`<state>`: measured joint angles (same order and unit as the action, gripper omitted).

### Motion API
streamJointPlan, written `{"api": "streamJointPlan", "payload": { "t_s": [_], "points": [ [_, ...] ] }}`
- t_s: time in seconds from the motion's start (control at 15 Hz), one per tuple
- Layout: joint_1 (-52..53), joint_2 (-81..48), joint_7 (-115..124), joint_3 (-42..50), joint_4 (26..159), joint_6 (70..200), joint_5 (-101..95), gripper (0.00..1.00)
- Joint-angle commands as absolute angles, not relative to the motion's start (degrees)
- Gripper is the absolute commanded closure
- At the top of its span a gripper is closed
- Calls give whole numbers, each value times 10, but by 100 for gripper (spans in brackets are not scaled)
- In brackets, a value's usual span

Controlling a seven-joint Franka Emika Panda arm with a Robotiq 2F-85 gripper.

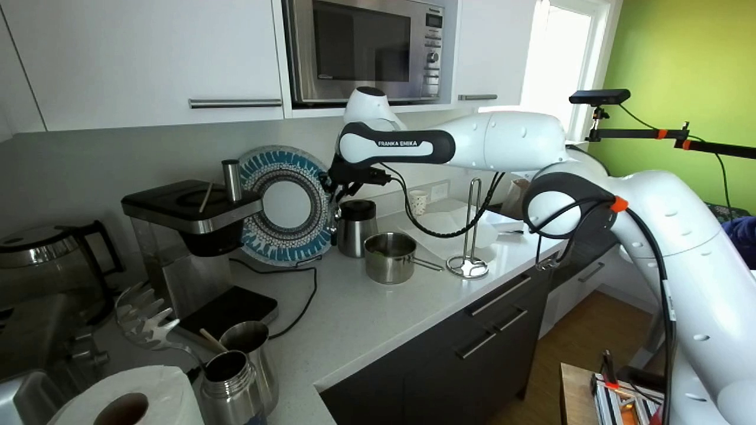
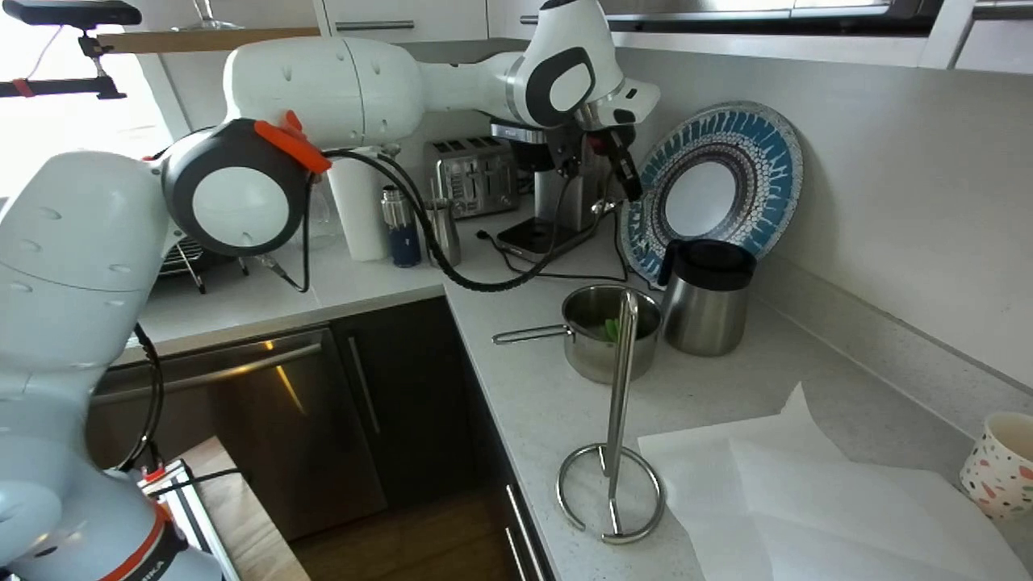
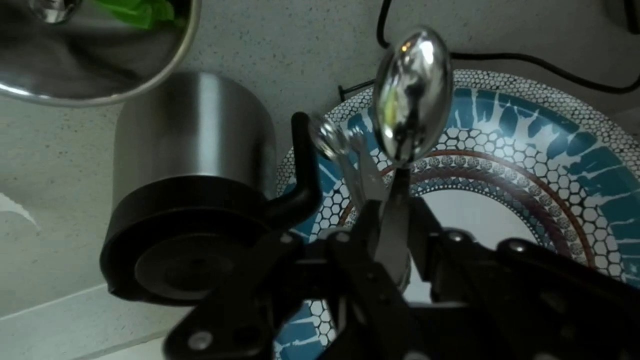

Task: Pick up the ring utensil set from the countertop and put it in the pot

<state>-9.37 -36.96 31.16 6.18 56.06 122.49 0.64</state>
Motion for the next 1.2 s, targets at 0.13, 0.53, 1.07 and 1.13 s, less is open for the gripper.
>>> {"api": "streamJointPlan", "payload": {
  "t_s": [0.13, 0.53, 1.07, 1.13],
  "points": [
    [-90, -249, 301, 95, 734, 1304, -29, 95],
    [-88, -159, 283, 102, 892, 1338, -43, 95],
    [-71, -73, 302, 137, 1027, 1355, -154, 95],
    [-72, -67, 299, 135, 1038, 1354, -155, 95]
  ]
}}
